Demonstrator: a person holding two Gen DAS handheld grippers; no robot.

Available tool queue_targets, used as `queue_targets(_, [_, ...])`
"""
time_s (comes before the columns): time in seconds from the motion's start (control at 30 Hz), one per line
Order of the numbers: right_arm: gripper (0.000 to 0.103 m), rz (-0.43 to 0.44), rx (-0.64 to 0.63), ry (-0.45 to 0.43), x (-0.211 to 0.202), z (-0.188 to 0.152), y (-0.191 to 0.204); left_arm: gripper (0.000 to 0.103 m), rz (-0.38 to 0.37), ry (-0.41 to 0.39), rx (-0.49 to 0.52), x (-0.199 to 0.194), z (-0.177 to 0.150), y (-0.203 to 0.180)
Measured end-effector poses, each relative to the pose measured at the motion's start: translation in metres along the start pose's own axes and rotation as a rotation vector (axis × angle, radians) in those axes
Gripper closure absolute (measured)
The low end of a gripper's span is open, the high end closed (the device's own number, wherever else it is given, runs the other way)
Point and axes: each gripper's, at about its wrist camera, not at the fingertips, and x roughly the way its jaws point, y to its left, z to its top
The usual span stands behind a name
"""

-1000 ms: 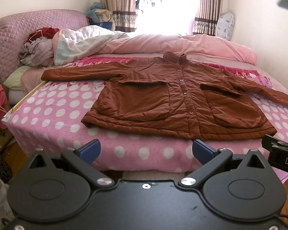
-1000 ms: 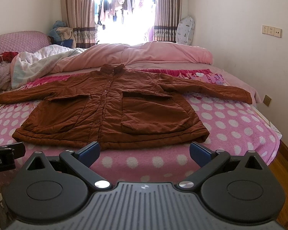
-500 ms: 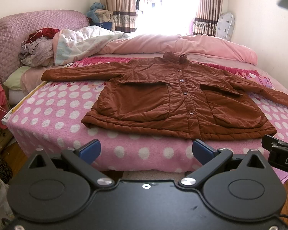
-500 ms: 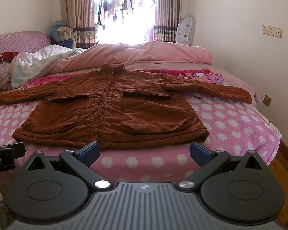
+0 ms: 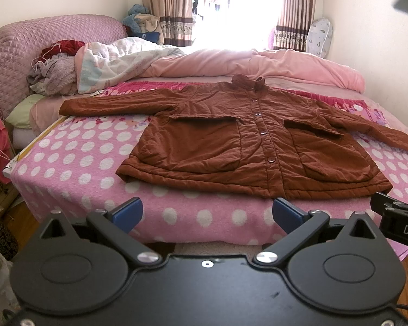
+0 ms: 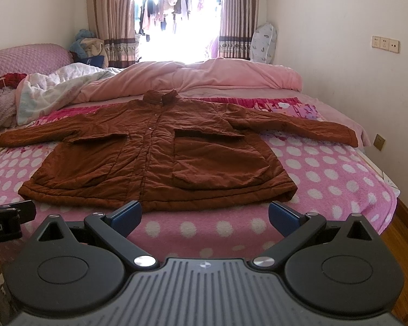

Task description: Fold large clothes

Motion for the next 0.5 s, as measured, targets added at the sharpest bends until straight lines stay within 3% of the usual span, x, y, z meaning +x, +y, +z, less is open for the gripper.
queue_targets(0.5, [0.000, 0.002, 0.003, 0.005, 0.0003, -0.0009, 0.0017, 0.000, 0.002, 0.010, 0.011, 0.0043, 0.0024, -0.0010])
